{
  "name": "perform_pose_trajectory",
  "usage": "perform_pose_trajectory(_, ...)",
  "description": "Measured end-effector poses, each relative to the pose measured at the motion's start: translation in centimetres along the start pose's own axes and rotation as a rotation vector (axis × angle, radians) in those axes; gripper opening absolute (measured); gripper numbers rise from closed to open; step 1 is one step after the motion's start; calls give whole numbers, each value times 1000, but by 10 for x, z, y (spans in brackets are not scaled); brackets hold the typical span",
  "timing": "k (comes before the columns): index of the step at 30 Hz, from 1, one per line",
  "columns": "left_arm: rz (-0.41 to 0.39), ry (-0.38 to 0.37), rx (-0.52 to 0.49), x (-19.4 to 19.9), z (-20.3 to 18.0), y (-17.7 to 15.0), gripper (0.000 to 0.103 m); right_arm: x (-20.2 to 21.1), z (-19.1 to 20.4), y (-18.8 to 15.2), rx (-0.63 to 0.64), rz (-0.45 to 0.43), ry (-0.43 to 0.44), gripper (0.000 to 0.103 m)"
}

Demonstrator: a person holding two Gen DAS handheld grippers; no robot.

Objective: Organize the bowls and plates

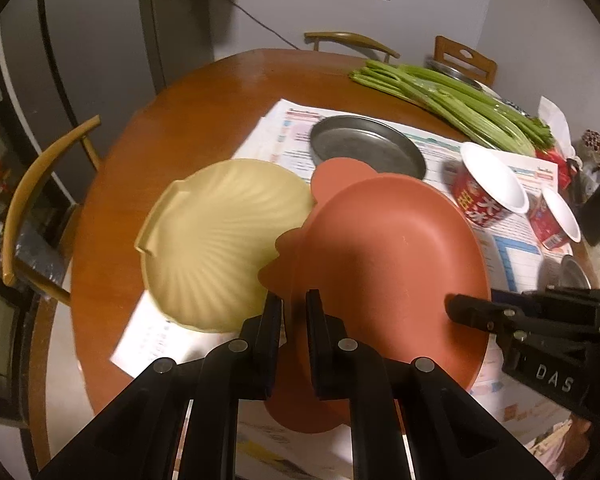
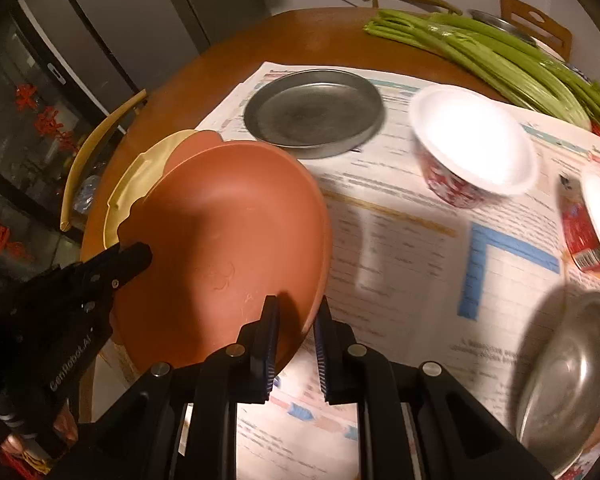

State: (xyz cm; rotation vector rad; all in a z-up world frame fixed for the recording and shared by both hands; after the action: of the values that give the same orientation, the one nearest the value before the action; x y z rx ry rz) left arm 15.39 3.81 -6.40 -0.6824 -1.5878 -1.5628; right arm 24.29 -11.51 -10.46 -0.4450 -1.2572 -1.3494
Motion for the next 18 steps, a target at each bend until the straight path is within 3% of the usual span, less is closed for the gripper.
perform_pose_trajectory(13,-40,97,58,3,51,28,12,-11,50,45,110,28,14,17)
perform_pose_trajectory(18,-12,115,85,-9,70,35,12,-25,65,58,143,51,28,17)
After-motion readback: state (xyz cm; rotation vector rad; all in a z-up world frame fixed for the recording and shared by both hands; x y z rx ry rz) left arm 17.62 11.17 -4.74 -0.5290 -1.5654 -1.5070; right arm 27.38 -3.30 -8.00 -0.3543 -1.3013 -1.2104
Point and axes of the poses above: each gripper's, at about its wrist camera, not at the fingertips, and x roughly against the way its jaws point, z to its left, y to its top, the point moved 7 cm from there along -x, roughly the way its jaws point, and after that the axes turned 9 degrees about y, right-handed, at the moved point
